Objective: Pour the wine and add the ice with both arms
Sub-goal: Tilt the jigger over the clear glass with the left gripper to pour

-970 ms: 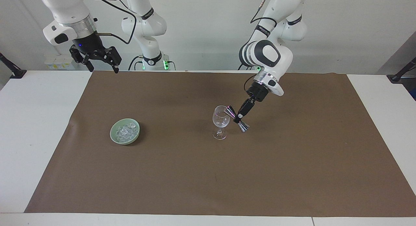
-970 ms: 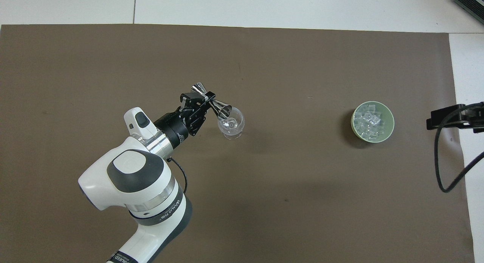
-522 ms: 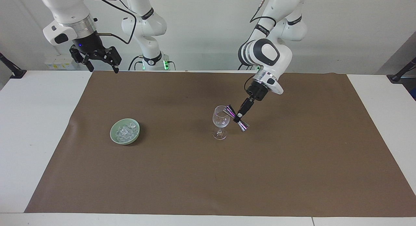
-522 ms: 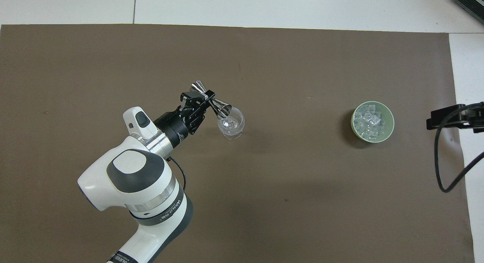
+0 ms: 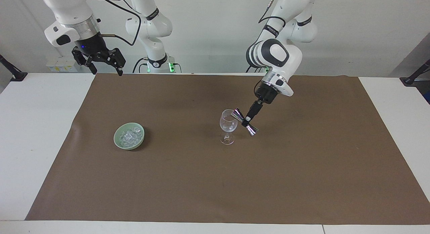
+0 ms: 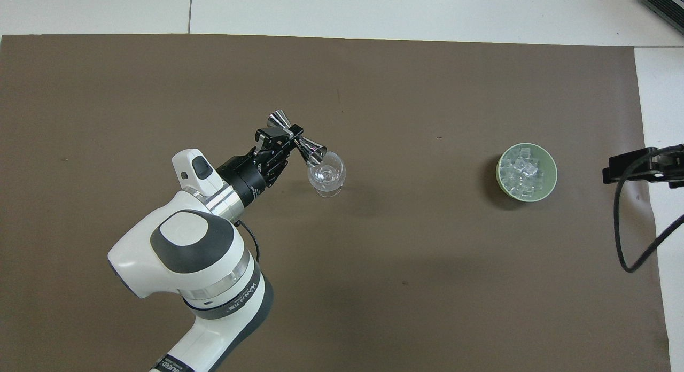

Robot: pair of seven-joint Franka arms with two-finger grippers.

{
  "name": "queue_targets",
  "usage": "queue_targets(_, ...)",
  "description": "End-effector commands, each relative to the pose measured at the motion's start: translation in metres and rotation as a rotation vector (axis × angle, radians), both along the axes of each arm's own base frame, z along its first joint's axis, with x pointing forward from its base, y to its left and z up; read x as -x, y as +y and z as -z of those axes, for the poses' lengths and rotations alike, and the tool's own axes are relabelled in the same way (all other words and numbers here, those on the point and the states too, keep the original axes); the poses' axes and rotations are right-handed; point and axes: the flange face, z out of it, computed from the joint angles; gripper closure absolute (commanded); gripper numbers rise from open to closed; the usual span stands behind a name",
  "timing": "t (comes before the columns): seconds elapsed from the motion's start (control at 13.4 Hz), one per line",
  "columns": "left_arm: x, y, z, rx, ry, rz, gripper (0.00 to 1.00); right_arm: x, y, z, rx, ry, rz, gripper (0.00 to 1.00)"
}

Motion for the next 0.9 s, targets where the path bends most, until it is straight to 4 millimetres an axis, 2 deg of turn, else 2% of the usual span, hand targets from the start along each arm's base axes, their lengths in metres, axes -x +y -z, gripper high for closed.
queue_targets(0.0,0.001,-0.003,-0.01,-0.034,-0.026,0.0,1.0,0.004,0.002,-0.001,-0.026,0.0,0.015,0.0)
queue_targets(0.15,0.003,-0.008,-0.013,-0.049,-0.035,0.01,1.0,0.004,0.002,-0.001,-0.026,0.0,0.015,0.0)
queue_targets(0.82,-0.001,-0.009,-0.023,-0.13,-0.095,0.027,1.0,0.004,0.002,-0.001,-0.026,0.0,0.015,0.0)
